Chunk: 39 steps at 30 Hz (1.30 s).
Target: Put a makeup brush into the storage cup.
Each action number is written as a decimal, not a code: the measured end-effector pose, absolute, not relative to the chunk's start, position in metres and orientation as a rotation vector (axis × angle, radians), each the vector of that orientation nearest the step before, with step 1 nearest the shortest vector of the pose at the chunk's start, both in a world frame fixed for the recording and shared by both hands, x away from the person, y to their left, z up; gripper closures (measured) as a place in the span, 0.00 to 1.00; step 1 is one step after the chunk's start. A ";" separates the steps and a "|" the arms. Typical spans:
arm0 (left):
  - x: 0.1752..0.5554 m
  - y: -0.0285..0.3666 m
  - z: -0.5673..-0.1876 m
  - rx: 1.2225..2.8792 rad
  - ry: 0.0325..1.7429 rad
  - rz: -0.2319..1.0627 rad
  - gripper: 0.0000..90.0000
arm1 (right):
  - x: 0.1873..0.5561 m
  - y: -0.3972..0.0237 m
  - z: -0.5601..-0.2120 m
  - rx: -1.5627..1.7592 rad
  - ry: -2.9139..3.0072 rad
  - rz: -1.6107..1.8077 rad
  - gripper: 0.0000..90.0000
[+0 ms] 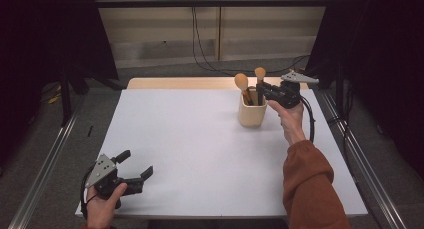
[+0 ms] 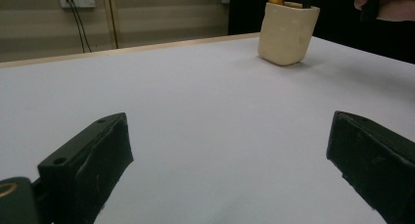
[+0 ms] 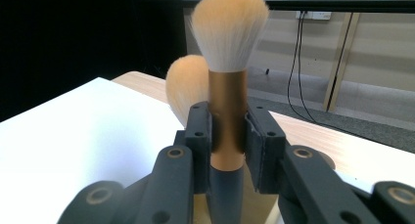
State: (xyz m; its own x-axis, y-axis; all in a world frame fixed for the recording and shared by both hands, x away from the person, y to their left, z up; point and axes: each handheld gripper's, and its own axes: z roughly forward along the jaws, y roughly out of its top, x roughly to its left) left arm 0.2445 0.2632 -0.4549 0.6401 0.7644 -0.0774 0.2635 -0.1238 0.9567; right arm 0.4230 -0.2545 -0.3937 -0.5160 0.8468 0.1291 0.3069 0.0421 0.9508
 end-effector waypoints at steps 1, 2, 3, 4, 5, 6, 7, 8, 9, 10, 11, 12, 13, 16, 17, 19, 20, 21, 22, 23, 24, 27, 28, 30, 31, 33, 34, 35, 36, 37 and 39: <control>0.245 0.263 -0.455 1.684 0.849 0.530 0.03 | 0.423 -0.255 -0.394 1.163 1.848 1.489 0.83; 0.245 0.263 -0.455 1.689 0.846 0.528 0.04 | 0.423 -0.255 -0.396 1.164 1.851 1.486 0.83; 0.245 0.263 -0.455 1.690 0.844 0.527 0.04 | 0.423 -0.255 -0.397 1.167 1.856 1.483 0.82; 0.245 0.262 -0.455 1.695 0.837 0.526 0.04 | 0.423 -0.255 -0.399 1.168 1.855 1.485 0.82; 0.245 0.262 -0.455 1.694 0.836 0.522 0.04 | 0.423 -0.256 -0.400 1.172 1.855 1.482 0.82; 0.245 0.261 -0.455 1.695 0.833 0.520 0.04 | 0.422 -0.256 -0.401 1.176 1.851 1.485 0.82; 0.245 0.261 -0.455 1.701 0.825 0.522 0.04 | 0.421 -0.256 -0.402 1.171 1.849 1.490 0.82; 0.245 0.261 -0.455 1.702 0.825 0.521 0.04 | 0.420 -0.255 -0.403 1.172 1.853 1.489 0.82; 0.245 0.260 -0.455 1.700 0.826 0.518 0.04 | 0.419 -0.255 -0.403 1.174 1.856 1.486 0.82; 0.245 0.260 -0.455 1.700 0.825 0.519 0.04 | 0.419 -0.255 -0.404 1.175 1.860 1.484 0.82; 0.245 0.260 -0.455 1.701 0.824 0.520 0.04 | 0.419 -0.255 -0.405 1.179 1.863 1.482 0.82; 0.245 0.260 -0.455 1.701 0.823 0.521 0.04 | 0.419 -0.255 -0.405 1.177 1.865 1.478 0.82; 0.245 0.260 -0.455 1.701 0.825 0.520 0.04 | 0.419 -0.255 -0.406 1.178 1.868 1.482 0.82; 0.245 0.260 -0.455 1.705 0.820 0.515 0.04 | 0.419 -0.254 -0.407 1.182 1.882 1.473 0.81; 0.245 0.259 -0.455 1.706 0.820 0.514 0.04 | 0.419 -0.254 -0.408 1.185 1.879 1.477 0.80; 0.244 0.259 -0.455 1.705 0.821 0.511 0.04 | 0.418 -0.254 -0.409 1.183 1.878 1.478 0.78; 0.244 0.259 -0.455 1.703 0.820 0.511 0.04 | 0.418 -0.253 -0.409 1.185 1.876 1.478 0.77; 0.244 0.259 -0.455 1.703 0.820 0.512 0.04 | 0.417 -0.253 -0.410 1.190 1.878 1.477 0.77; 0.244 0.259 -0.455 1.702 0.820 0.513 0.04 | 0.417 -0.253 -0.411 1.194 1.884 1.474 0.74; 0.244 0.259 -0.455 1.704 0.820 0.513 0.04 | 0.417 -0.253 -0.412 1.196 1.888 1.467 0.72; 0.244 0.259 -0.455 1.704 0.821 0.512 0.04 | 0.416 -0.254 -0.413 1.203 1.883 1.465 0.71; 0.245 0.259 -0.455 1.707 0.821 0.512 0.04 | 0.414 -0.255 -0.414 1.212 1.864 1.473 0.64; 0.245 0.259 -0.455 1.707 0.821 0.512 0.04 | 0.413 -0.255 -0.414 1.210 1.863 1.472 0.62; 0.245 0.260 -0.456 1.708 0.824 0.512 0.04 | 0.412 -0.256 -0.414 1.198 1.868 1.480 0.58; 0.246 0.260 -0.456 1.708 0.826 0.512 0.04 | 0.411 -0.256 -0.414 1.195 1.864 1.494 0.54; 0.246 0.260 -0.456 1.705 0.831 0.515 0.03 | 0.409 -0.256 -0.413 1.188 1.853 1.509 0.48; 0.246 0.260 -0.456 1.704 0.834 0.515 0.04 | 0.409 -0.255 -0.412 1.184 1.857 1.502 0.43; 0.247 0.260 -0.456 1.703 0.837 0.515 0.04 | 0.408 -0.254 -0.411 1.175 1.863 1.488 0.37; 0.247 0.260 -0.456 1.702 0.838 0.514 0.04 | 0.408 -0.253 -0.411 1.173 1.867 1.486 0.36; 0.247 0.260 -0.456 1.703 0.838 0.515 0.04 | 0.407 -0.253 -0.410 1.165 1.876 1.487 0.35; 0.248 0.260 -0.456 1.704 0.841 0.512 0.04 | 0.406 -0.251 -0.411 1.162 1.887 1.483 0.28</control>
State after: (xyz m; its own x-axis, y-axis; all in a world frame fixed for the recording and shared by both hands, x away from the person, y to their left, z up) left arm 0.2476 0.2596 -0.4558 0.6528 0.7531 -0.0817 0.2729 -0.1332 0.9528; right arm 0.4059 -0.2509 -0.4107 -0.5305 0.8370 0.1343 0.3284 0.0569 0.9428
